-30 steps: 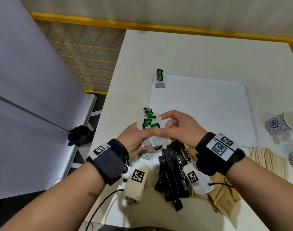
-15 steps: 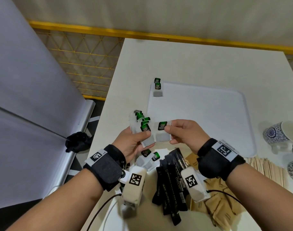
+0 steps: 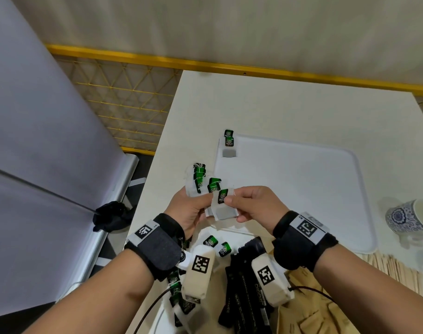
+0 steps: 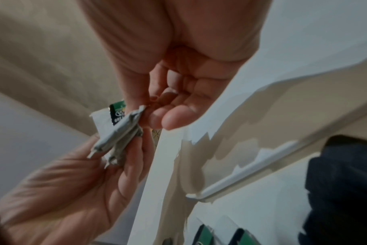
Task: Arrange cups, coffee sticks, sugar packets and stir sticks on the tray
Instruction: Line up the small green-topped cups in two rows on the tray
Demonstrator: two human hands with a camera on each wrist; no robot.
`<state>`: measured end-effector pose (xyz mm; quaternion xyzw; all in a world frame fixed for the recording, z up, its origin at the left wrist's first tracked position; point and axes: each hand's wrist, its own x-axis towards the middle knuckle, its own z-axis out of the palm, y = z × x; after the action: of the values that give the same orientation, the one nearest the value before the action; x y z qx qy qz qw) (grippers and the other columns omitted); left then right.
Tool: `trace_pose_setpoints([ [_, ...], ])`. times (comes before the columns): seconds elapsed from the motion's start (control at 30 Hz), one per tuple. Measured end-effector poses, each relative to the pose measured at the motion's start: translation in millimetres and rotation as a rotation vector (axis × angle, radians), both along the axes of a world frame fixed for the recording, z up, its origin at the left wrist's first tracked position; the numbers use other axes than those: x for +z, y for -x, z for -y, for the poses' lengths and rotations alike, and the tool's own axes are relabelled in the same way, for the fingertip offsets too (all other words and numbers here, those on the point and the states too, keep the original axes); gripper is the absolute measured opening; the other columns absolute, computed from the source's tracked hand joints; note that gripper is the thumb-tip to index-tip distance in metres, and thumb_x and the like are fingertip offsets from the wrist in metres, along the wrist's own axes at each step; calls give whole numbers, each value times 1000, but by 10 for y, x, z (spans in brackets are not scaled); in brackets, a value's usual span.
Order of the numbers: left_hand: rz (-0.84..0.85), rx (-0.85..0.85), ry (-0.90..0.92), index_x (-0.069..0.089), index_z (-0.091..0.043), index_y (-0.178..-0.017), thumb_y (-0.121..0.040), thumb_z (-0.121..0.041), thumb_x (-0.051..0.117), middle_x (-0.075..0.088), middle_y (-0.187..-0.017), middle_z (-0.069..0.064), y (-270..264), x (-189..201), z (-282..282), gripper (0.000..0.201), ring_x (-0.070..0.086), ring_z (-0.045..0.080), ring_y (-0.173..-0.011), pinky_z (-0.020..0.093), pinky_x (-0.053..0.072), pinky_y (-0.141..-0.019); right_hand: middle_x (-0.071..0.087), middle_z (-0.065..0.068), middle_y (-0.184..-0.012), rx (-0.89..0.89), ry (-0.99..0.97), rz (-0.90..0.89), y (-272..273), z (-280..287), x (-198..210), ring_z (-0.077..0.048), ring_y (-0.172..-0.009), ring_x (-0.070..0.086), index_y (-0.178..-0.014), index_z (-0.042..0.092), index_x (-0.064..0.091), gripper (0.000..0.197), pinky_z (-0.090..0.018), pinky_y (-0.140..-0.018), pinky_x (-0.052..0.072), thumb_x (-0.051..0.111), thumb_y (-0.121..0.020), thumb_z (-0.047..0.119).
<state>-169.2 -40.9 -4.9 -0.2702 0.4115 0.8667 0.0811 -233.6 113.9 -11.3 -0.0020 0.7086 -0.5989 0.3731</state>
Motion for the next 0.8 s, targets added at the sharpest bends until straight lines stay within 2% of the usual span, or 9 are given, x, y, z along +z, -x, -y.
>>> trace_pose_setpoints([
  [0.07, -2, 14, -9, 57, 8, -120, -79, 4, 64, 70, -101, 22, 76, -9, 23, 41, 71, 30, -81, 36, 57, -60, 57, -4, -64, 10, 3, 0, 54, 39, -13, -8, -55, 52, -87, 5, 72, 11, -16, -56, 52, 70, -85, 16],
  [0.13, -4, 24, -8, 59, 4, -117, -82, 5, 60, 72, -98, 19, 133, -13, 54, 35, 72, 28, -81, 35, 58, -59, 64, -5, -76, -6, 13, 5, 109, 64, -32, -9, -65, 58, -89, 9, 72, 8, -17, -58, 53, 68, -86, 16],
  [0.27, -11, 41, 41, 61, 0, -116, -82, 9, 59, 70, -106, 21, 244, -33, 128, 35, 70, 31, -93, 36, 60, -66, 67, 0, -75, -86, 39, 29, 247, 85, -63, -2, -56, 60, -89, 12, 71, 6, -17, -59, 55, 65, -89, 13],
  [0.4, -10, 46, 63, 63, -2, -106, -85, 13, 55, 74, -94, 16, 379, -54, 186, 27, 72, 26, -83, 30, 58, -60, 68, -7, -84, -111, 51, 33, 391, 120, -80, -9, -61, 62, -91, 7, 71, 7, -16, -56, 55, 65, -88, 11],
  [0.53, -10, 53, 89, 65, -3, -99, -83, 14, 56, 74, -89, 15, 498, -94, 183, 25, 73, 24, -77, 28, 58, -57, 72, -1, -87, -105, 66, 35, 499, 141, -91, -5, -65, 66, -98, 10, 72, 12, -17, -58, 55, 66, -88, 12],
  [0.67, 5, 100, 61, 62, 4, -111, -82, 15, 57, 73, -92, 19, 596, -150, 165, 32, 73, 28, -79, 30, 58, -57, 72, -7, -92, -117, 38, 46, 594, 117, -130, -7, -67, 67, -103, 3, 71, 19, -18, -59, 56, 67, -87, 13],
  [0.8, 15, 115, 22, 60, 6, -115, -82, 16, 56, 72, -95, 20, 679, -200, 164, 35, 72, 29, -81, 31, 58, -57, 72, -7, -92, -132, 29, 60, 678, 98, -153, -7, -67, 67, -100, 5, 71, 16, -18, -57, 55, 68, -86, 14],
])
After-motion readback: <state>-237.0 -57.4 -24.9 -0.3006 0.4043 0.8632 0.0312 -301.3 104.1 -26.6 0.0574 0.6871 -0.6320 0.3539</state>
